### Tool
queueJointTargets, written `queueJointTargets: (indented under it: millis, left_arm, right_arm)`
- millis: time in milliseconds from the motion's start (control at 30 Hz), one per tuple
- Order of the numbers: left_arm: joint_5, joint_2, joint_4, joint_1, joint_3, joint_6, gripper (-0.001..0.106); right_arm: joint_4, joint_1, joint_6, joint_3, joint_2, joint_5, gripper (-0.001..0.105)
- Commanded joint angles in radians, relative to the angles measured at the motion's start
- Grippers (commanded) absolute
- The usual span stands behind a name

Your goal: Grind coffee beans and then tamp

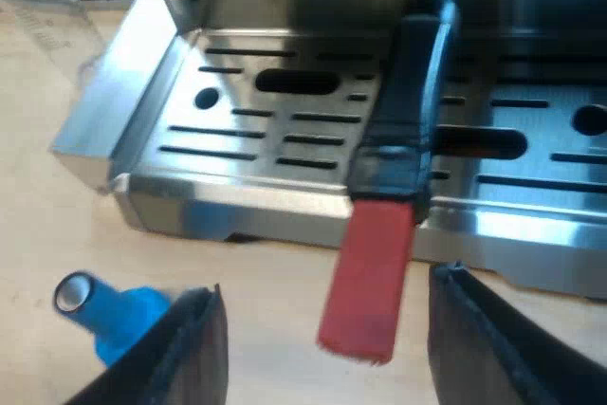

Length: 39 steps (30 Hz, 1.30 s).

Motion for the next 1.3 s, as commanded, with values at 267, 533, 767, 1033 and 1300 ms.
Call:
queueJointTargets:
  millis: [267, 533, 767, 1033, 1300]
  left_arm:
    - [0.015, -0.006, -0.001, -0.005, -0.009, -0.015, 0.071]
    - [0.015, -0.006, -0.002, -0.005, -0.009, -0.015, 0.071]
    - [0.015, -0.006, -0.002, -0.005, -0.009, -0.015, 0.071]
    - [0.015, -0.006, -0.002, -0.005, -0.009, -0.015, 0.071]
    - [0.015, -0.006, -0.002, -0.005, -0.009, -0.015, 0.071]
  right_arm:
    - [0.049, -0.098, -0.004, -0.037, -0.008, -0.140, 0.050]
    - [0.112, -0.102, -0.004, -0.067, -0.004, -0.141, 0.063]
    - [0.112, -0.102, -0.004, -0.087, 0.075, -0.160, 0.063]
    - [0.093, -0.155, -0.004, -0.139, 0.211, -0.195, 0.063]
    - [0.076, -0.176, -0.004, -0.139, 0.273, -0.192, 0.063]
